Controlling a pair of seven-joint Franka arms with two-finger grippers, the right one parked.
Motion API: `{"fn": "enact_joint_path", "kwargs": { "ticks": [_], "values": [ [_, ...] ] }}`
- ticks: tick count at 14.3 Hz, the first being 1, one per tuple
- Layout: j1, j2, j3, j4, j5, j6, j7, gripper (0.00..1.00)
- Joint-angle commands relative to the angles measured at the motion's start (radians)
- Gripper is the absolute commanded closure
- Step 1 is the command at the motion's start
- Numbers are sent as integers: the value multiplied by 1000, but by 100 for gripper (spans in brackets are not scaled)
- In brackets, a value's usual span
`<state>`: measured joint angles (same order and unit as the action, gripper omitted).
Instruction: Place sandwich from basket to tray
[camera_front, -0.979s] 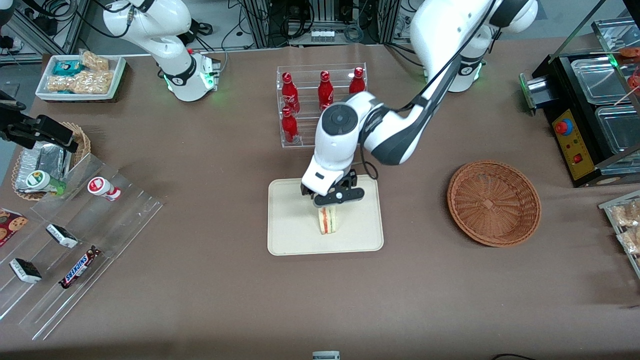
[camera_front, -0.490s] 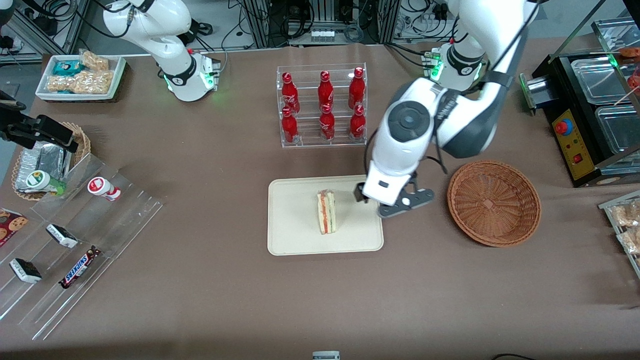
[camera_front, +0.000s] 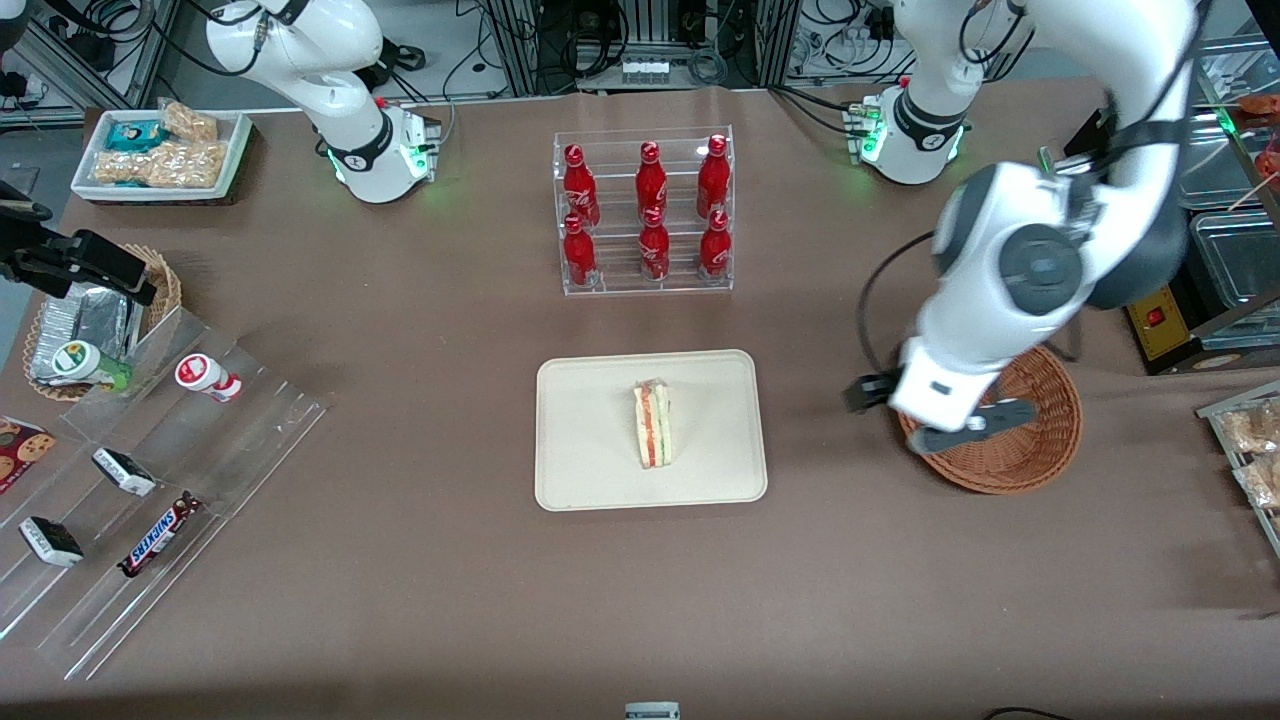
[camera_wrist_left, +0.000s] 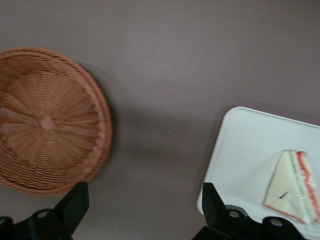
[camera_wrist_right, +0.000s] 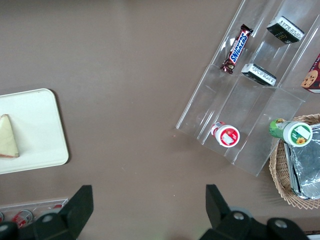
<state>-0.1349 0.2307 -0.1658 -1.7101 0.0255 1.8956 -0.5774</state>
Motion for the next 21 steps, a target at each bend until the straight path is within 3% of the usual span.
{"fn": "enact_joint_path", "kwargs": {
  "ticks": [1, 7, 12, 15, 21],
  "values": [
    [89, -86, -9, -71, -25, -52, 135, 0],
    [190, -191, -6, -66, -25, -145, 358, 0],
    [94, -226, 150, 24, -27, -260, 534, 0],
    [87, -225, 147, 101, -29, -332, 542, 0],
    [75, -212, 144, 102, -44, -317, 564, 0]
  ]
}}
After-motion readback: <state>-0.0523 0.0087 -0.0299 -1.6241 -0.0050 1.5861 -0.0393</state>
